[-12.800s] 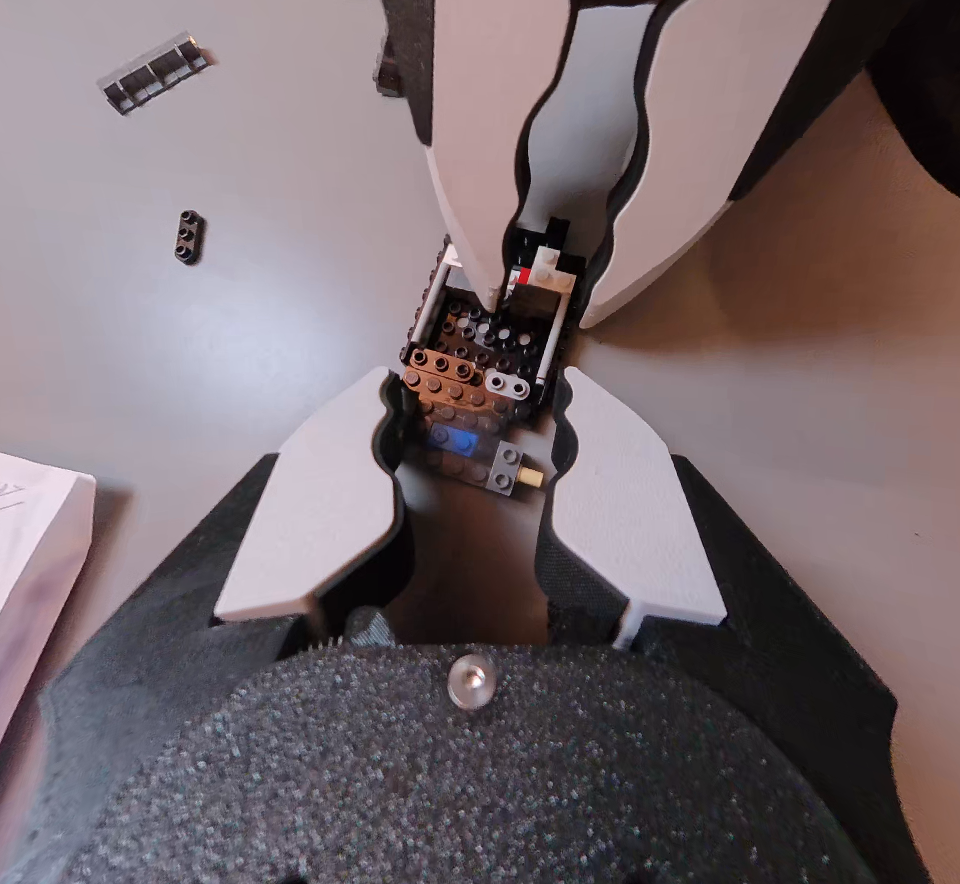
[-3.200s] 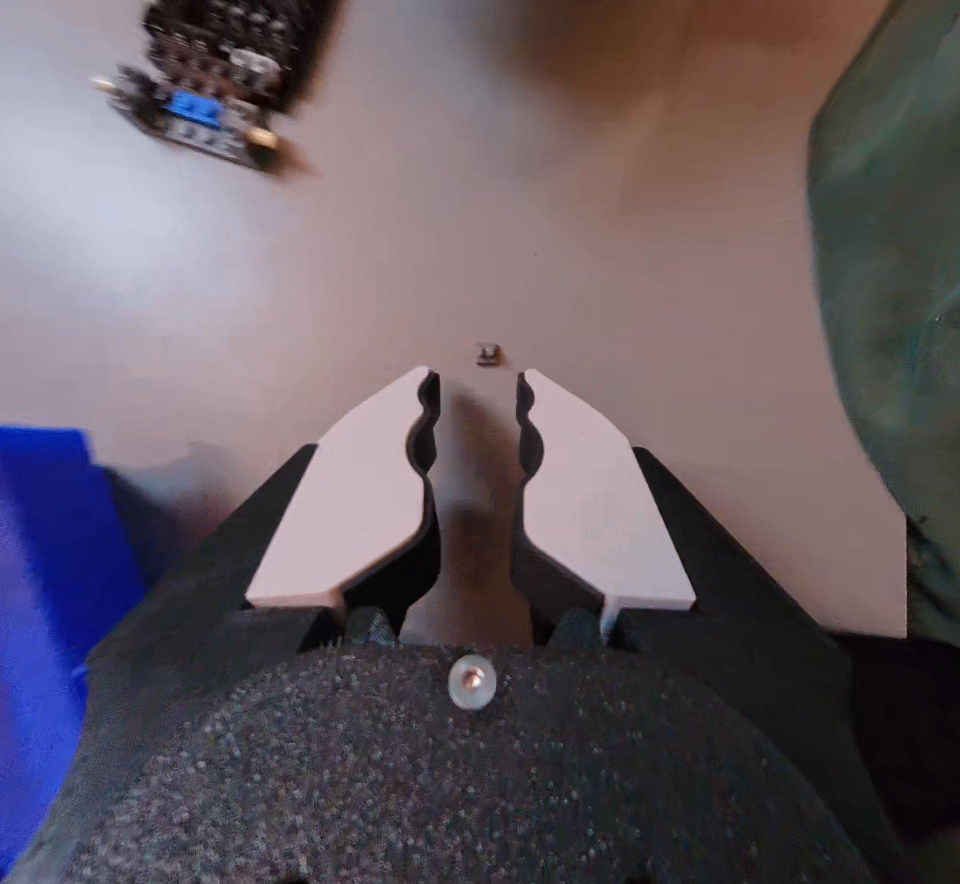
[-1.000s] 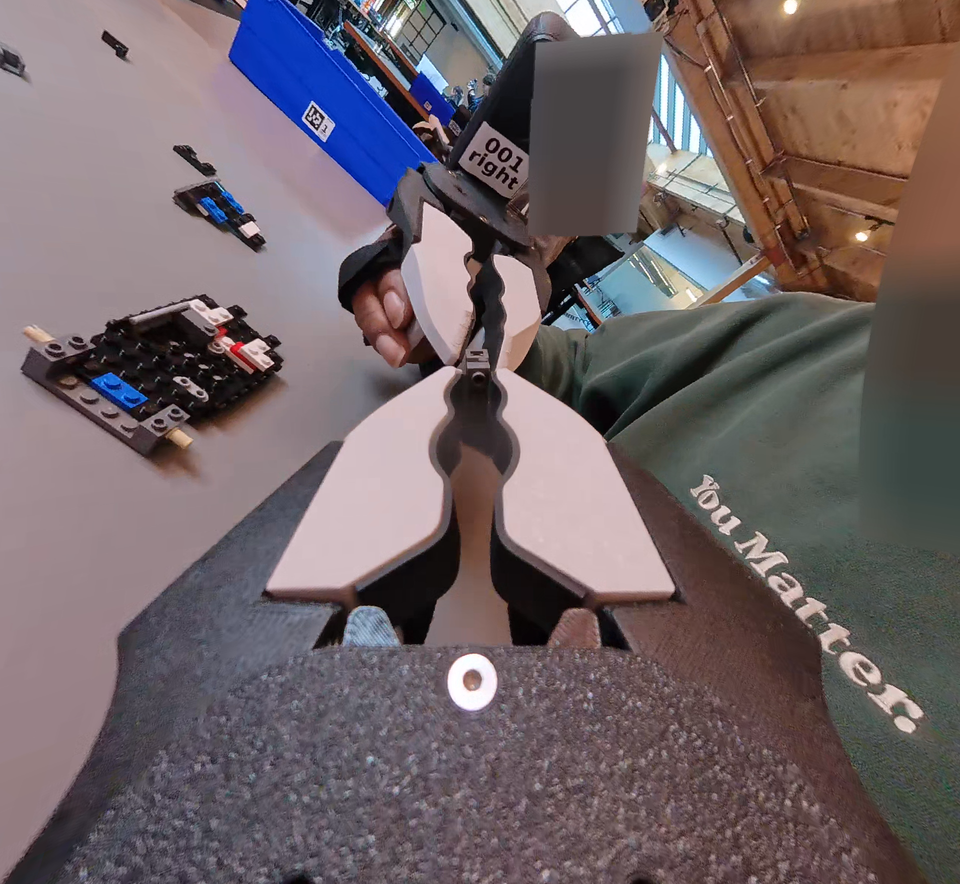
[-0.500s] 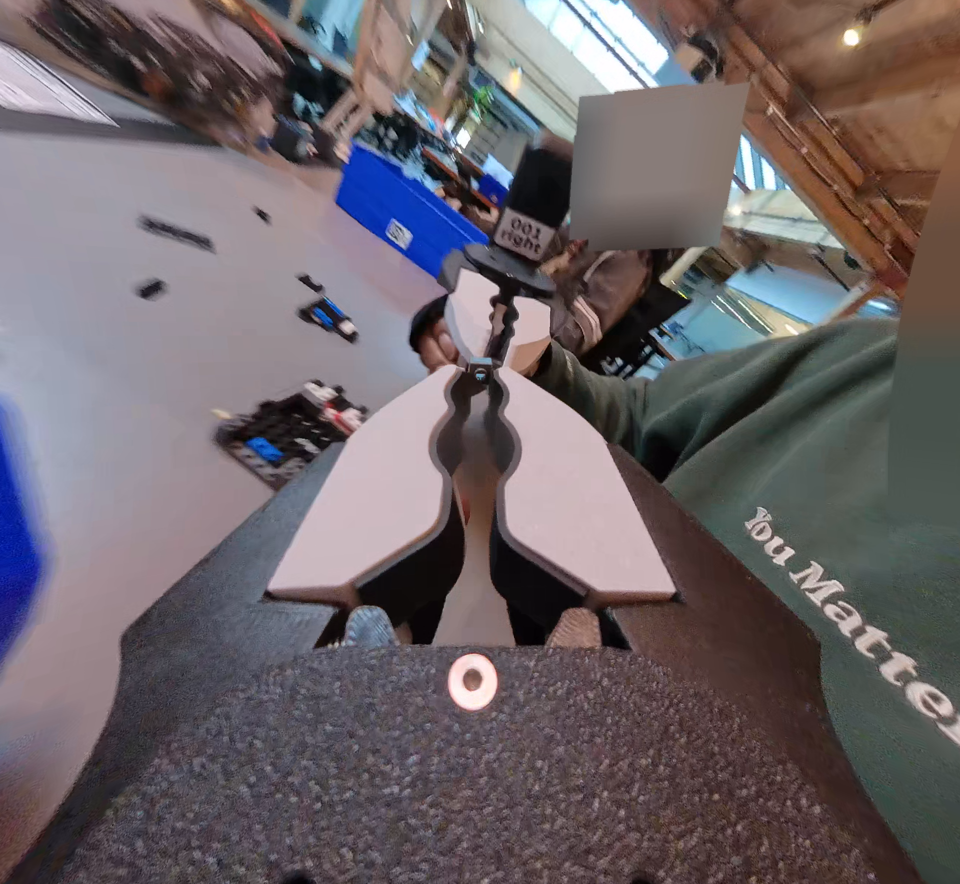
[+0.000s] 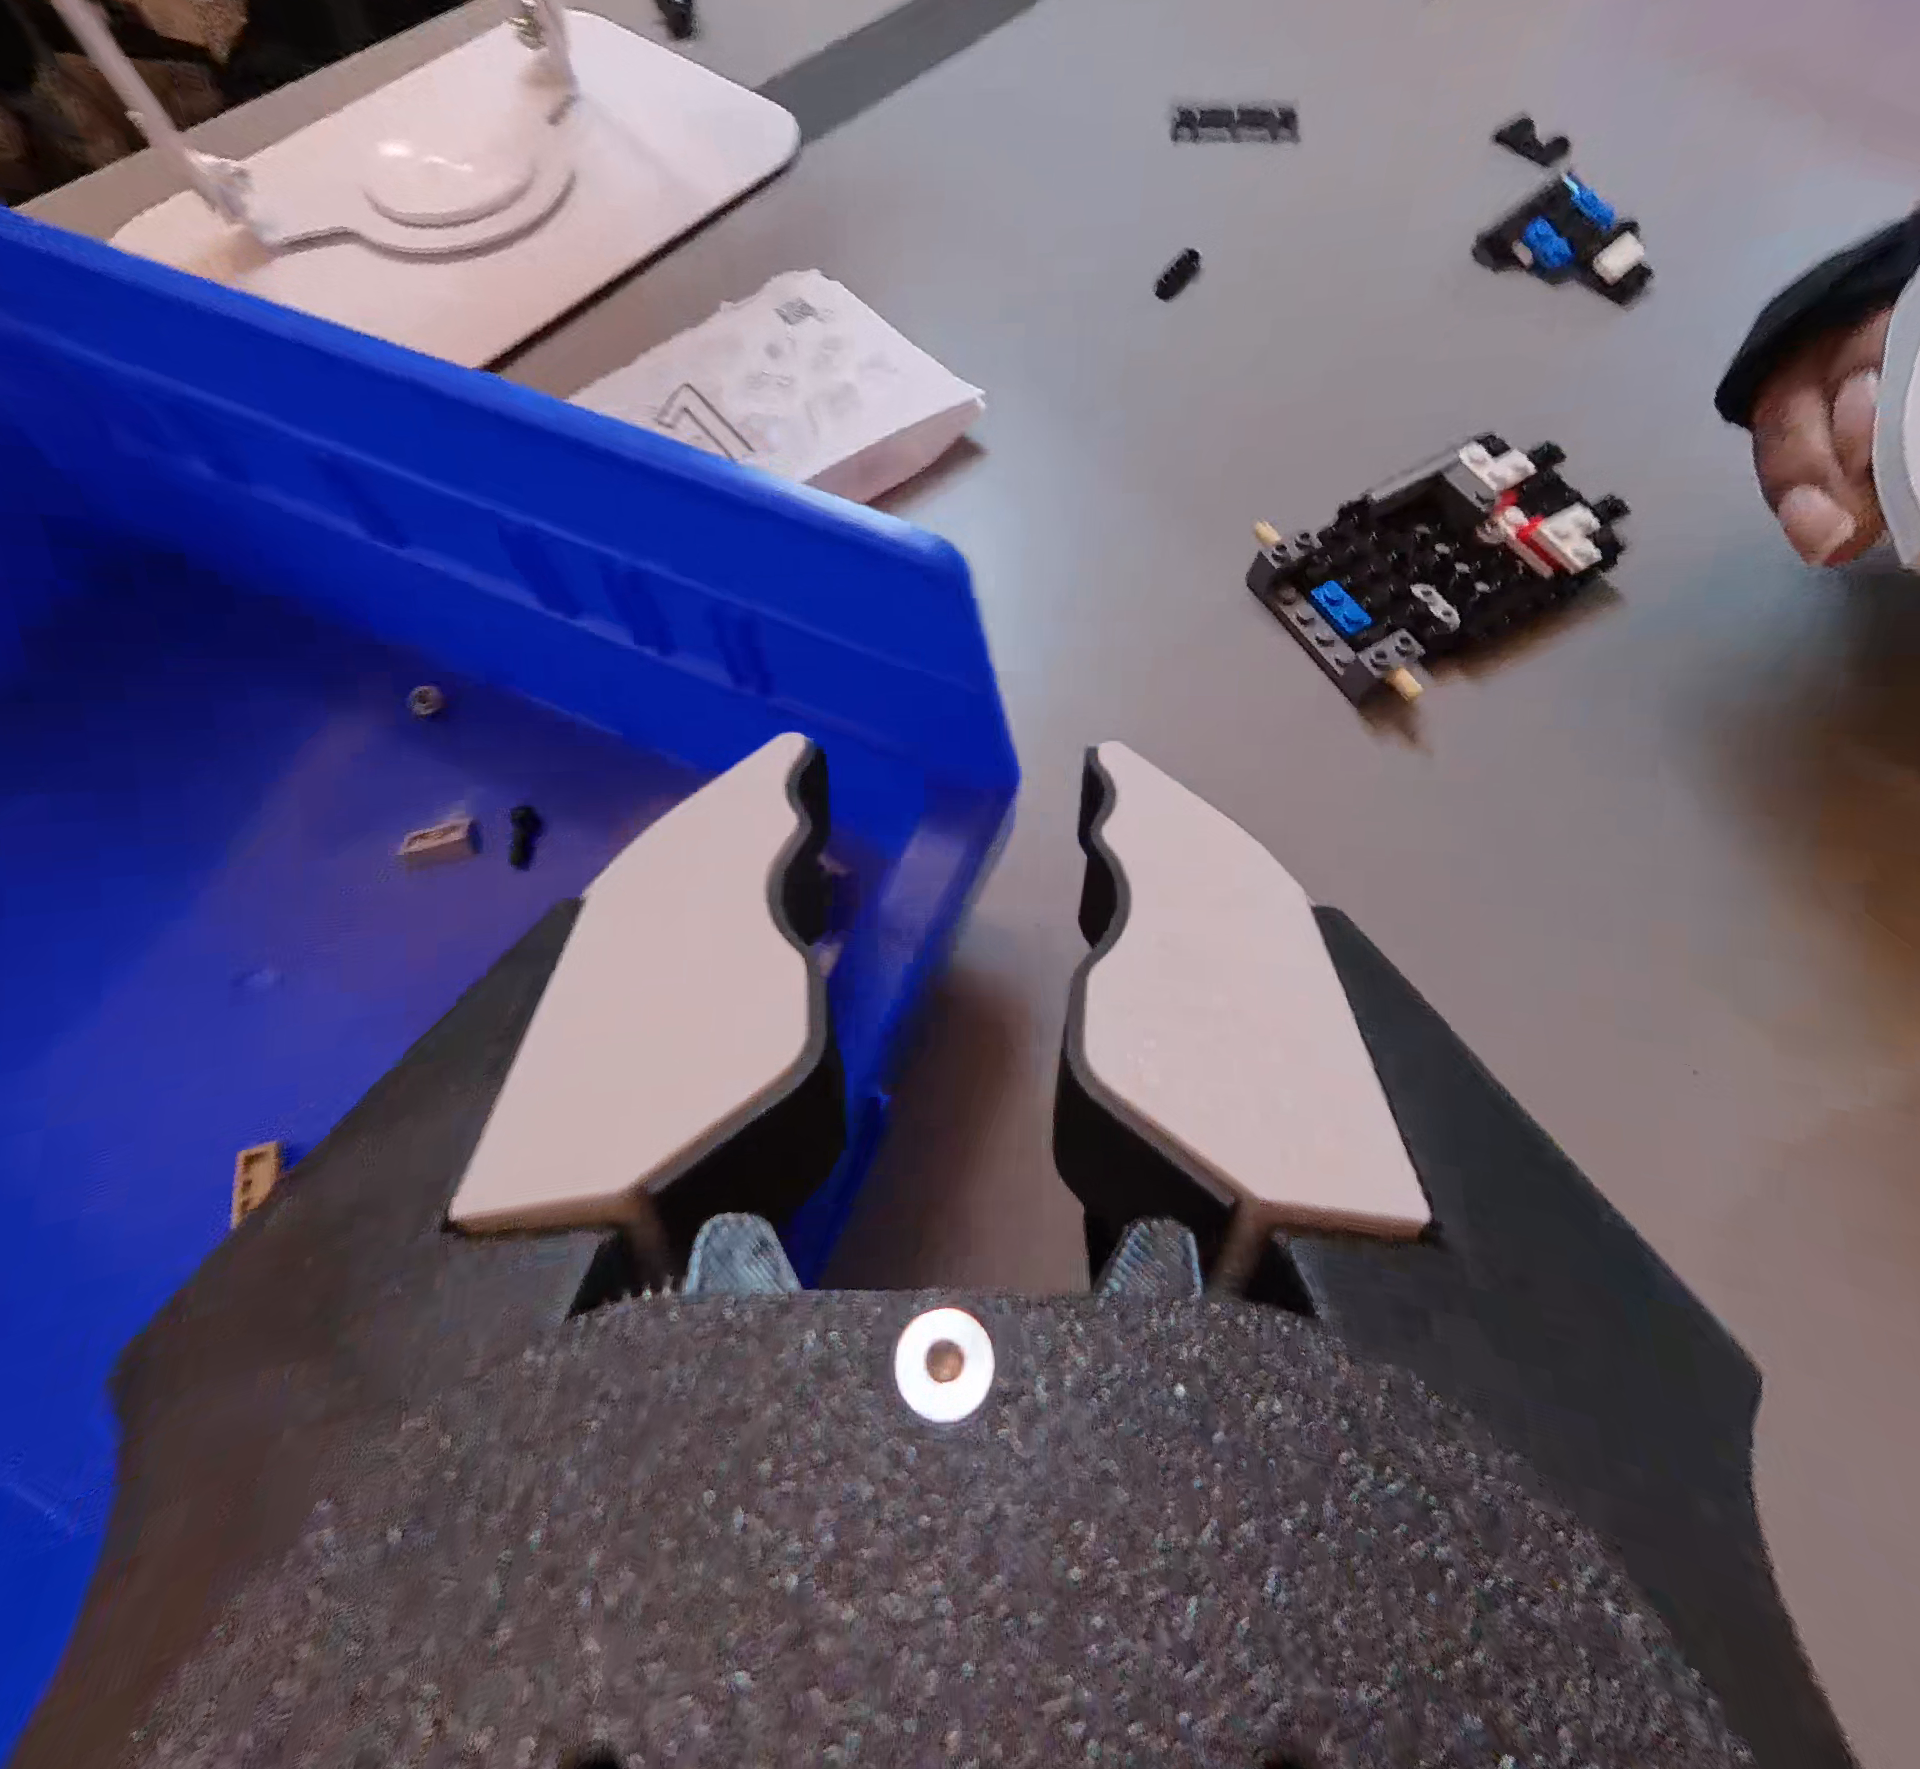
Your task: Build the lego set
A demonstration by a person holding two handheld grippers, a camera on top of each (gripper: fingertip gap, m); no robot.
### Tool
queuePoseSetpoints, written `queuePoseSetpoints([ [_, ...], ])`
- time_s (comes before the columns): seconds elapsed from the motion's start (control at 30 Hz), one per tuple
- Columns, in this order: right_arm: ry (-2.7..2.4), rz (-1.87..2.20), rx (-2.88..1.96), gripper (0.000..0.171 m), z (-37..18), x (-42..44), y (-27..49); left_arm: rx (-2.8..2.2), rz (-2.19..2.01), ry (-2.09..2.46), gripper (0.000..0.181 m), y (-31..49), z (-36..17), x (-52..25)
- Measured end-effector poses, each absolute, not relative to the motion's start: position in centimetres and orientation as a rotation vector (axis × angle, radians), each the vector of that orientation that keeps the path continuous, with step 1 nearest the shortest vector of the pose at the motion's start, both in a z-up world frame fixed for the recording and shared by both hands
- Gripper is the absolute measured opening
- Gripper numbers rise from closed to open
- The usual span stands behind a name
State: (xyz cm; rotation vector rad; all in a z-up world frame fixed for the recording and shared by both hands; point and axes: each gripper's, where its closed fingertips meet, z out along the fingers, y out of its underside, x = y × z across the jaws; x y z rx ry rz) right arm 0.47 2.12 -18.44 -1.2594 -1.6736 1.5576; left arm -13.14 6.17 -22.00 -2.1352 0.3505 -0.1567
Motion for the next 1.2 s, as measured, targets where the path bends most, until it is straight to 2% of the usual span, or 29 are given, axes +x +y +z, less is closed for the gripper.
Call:
queuePoseSetpoints([
  [0.1, -1.659, 1.545, -1.262, 0.009, -18.4, 0.4, 2.3, -2.041, -0.009, 0.452, 0.049, 6.6, -21.1, -12.9],
  [0.17, -1.620, 1.548, -1.262, 0.009, -18.0, 0.2, 2.6, -1.891, 0.073, 0.495, 0.039, 6.5, -18.4, -12.4],
  [0.27, -1.564, 1.577, -1.225, 0.009, -17.0, -0.1, 2.6, -1.722, -0.367, 0.643, 0.019, 3.9, -15.6, -6.3],
  [0.33, -1.555, 1.633, -1.218, 0.009, -16.6, -0.3, 2.0, -1.669, -0.560, 0.712, 0.026, 2.5, -15.4, -3.2],
  [0.53, -1.339, 2.210, -1.309, 0.008, -14.0, -0.3, 0.7, -1.409, -0.154, 1.028, 0.023, 1.4, -15.8, 0.9],
  [0.63, -1.356, 2.236, -1.349, 0.008, -14.3, -0.3, 0.4, -1.375, -0.027, 1.015, 0.016, 1.8, -15.2, 0.5],
  [0.7, -1.354, 2.253, -1.363, 0.008, -14.4, -0.3, 0.3, -1.361, 0.019, 1.028, 0.018, 1.9, -15.2, 0.5],
  [0.93, -1.378, 2.273, -1.431, 0.008, -15.3, -0.5, 0.1, -1.332, 0.026, 1.089, 0.013, 1.3, -15.6, 1.0],
  [1.07, -1.285, 2.076, -1.441, 0.018, -14.8, -0.5, 3.3, -1.392, 0.068, 0.916, 0.013, 2.9, -14.0, -2.8],
  [1.13, -1.296, 1.736, -1.451, 0.020, -15.7, -0.1, 6.6, -1.544, 0.175, 0.634, 0.013, 5.2, -13.3, -8.9],
  [1.2, -1.320, 1.350, -1.463, 0.021, -17.1, 0.6, 10.2, -1.782, 0.143, 0.367, 0.013, 6.6, -15.2, -14.0],
])
